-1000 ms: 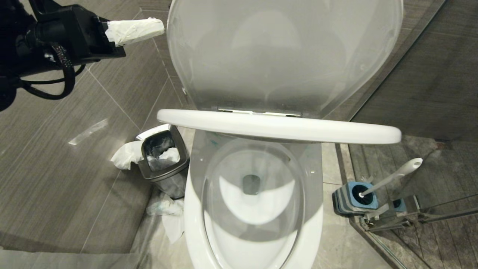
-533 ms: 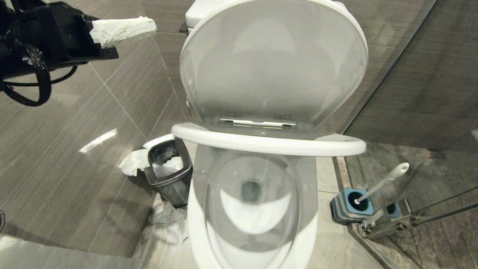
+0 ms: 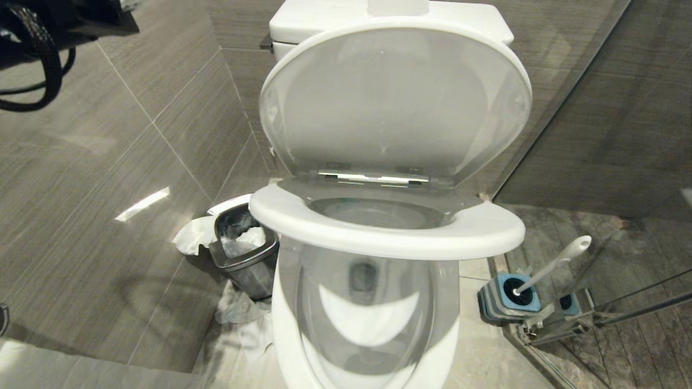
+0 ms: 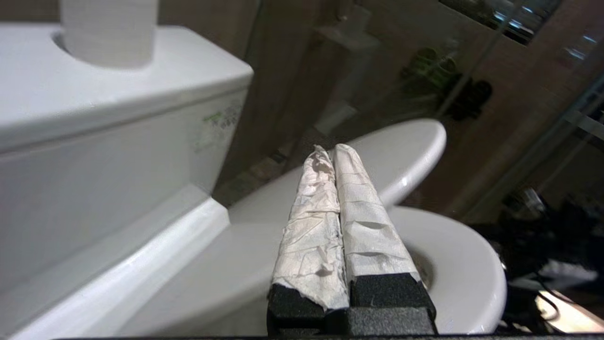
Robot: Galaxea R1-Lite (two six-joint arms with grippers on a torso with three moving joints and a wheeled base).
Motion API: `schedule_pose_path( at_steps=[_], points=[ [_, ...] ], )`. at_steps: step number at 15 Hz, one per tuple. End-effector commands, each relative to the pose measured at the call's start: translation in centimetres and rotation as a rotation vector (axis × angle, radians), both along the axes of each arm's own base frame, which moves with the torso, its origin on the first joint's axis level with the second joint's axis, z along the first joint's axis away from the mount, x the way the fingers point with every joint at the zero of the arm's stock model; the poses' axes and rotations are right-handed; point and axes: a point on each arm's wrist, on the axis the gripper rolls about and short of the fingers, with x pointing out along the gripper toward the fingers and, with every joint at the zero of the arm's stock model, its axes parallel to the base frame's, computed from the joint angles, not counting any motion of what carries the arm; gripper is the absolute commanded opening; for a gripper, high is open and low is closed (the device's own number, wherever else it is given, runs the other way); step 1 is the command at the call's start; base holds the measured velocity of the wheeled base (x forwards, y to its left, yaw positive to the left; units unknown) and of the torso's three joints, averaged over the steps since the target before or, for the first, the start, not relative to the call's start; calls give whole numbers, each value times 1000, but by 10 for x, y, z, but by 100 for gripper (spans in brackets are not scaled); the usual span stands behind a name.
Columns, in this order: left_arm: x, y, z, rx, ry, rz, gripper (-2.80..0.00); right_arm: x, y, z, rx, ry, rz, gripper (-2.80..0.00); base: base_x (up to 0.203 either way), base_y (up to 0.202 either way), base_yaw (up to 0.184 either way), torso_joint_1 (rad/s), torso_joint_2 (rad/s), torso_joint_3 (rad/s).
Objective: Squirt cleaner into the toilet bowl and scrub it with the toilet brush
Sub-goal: Close the toilet lid
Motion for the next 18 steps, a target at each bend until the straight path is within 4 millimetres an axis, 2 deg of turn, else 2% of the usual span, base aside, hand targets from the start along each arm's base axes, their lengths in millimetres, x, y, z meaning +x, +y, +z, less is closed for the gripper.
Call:
schedule_pose_path(
  at_steps=[1, 2, 4, 7, 8, 11, 15, 18],
  points=[
    [-9, 2, 32, -41, -87, 30, -280, 0, 0, 0, 0, 0, 1, -280, 0, 0, 0, 0, 0, 0],
    [-15, 4, 43, -68, -81, 66, -280, 0, 0, 0, 0, 0, 1, -280, 0, 0, 0, 0, 0, 0],
    [-33, 7, 49, -111, 61, 169, -280, 0, 0, 0, 0, 0, 1, -280, 0, 0, 0, 0, 0, 0],
    [-61, 0, 45, -73, 271, 261, -280, 0, 0, 0, 0, 1, 1, -280, 0, 0, 0, 0, 0, 0],
    [-69, -6, 40, 1, 236, 287, -280, 0, 0, 0, 0, 0, 1, -280, 0, 0, 0, 0, 0, 0],
    [-86, -31, 26, 241, 78, 319, -280, 0, 0, 0, 0, 0, 1, -280, 0, 0, 0, 0, 0, 0],
    [-116, -72, 13, 360, 152, 229, -280, 0, 0, 0, 0, 0, 1, -280, 0, 0, 0, 0, 0, 0],
    [-113, -93, 0, 434, 192, 230, -280, 0, 0, 0, 0, 0, 1, -280, 0, 0, 0, 0, 0, 0]
  ],
)
